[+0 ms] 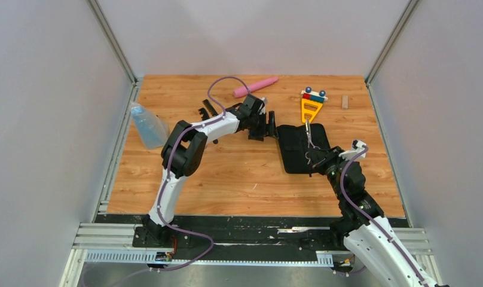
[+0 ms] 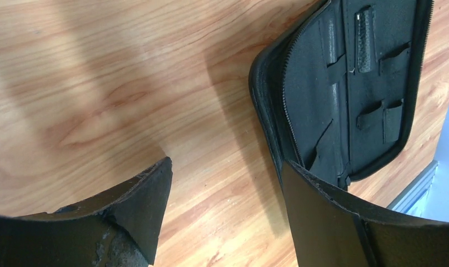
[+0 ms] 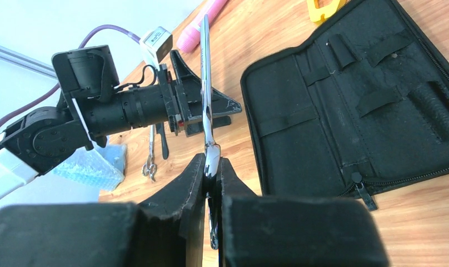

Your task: Sort the hair-cutting tools

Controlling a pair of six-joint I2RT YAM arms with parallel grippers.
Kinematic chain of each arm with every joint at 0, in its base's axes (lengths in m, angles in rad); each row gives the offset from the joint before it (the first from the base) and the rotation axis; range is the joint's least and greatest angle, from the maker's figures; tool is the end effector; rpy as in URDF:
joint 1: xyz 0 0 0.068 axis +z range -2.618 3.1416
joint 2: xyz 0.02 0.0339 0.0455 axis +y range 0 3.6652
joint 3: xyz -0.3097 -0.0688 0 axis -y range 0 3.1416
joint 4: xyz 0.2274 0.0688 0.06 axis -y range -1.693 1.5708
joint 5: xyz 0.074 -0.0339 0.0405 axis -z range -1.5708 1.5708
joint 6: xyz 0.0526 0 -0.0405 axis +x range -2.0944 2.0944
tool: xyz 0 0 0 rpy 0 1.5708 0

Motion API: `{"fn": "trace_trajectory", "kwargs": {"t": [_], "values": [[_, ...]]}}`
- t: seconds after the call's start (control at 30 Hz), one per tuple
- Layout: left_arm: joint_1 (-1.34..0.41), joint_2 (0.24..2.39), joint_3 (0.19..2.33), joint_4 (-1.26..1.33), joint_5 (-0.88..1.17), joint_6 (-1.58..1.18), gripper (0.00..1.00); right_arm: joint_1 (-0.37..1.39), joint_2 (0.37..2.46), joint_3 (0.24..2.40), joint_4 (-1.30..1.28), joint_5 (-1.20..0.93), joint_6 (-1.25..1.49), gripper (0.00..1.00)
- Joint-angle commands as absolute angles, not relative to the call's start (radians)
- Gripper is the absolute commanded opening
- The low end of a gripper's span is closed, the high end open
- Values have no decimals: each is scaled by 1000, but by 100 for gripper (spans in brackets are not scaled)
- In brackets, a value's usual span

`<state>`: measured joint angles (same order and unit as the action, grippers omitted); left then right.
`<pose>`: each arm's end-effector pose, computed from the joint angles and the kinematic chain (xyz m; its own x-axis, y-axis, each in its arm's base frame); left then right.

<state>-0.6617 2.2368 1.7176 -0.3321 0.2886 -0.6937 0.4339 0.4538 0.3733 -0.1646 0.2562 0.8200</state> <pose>0.4015 -0.3317 0.2027 -0.9275 -0.0545 -0.3698 0.1873 0.7884 -0.5860 0.0912 0.0275 0.2605 -0.2845 0.6477 -0.7068 0.0357 0.7439 0.6673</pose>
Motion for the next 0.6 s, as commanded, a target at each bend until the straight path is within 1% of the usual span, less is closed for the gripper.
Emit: {"fn": "trace_trajectory", "kwargs": {"t": [0.0,0.2,0.33,0.4,0.43,0.47,0.53,0.57], "values": [[-675,2280,1809,-296,347,-700,79,431,444,394,-148,280,807,0],[-687,2365,1866,-240,371,-753,76,431,422,397,-161,280,797,0],[-688,2398,1871,-198,373,-795,69,432,410,397,-175,282,789,0],[-687,2407,1864,-183,377,-813,61,431,408,397,-179,271,785,0],[-687,2399,1845,-175,377,-823,53,431,410,397,-180,260,781,0],[-687,2391,1829,-152,369,-828,50,431,413,398,-180,249,777,0],[-686,2330,1769,-118,347,-836,32,431,427,402,-180,220,769,0],[-686,2313,1729,-109,323,-835,29,431,437,403,-179,204,767,0]]}}
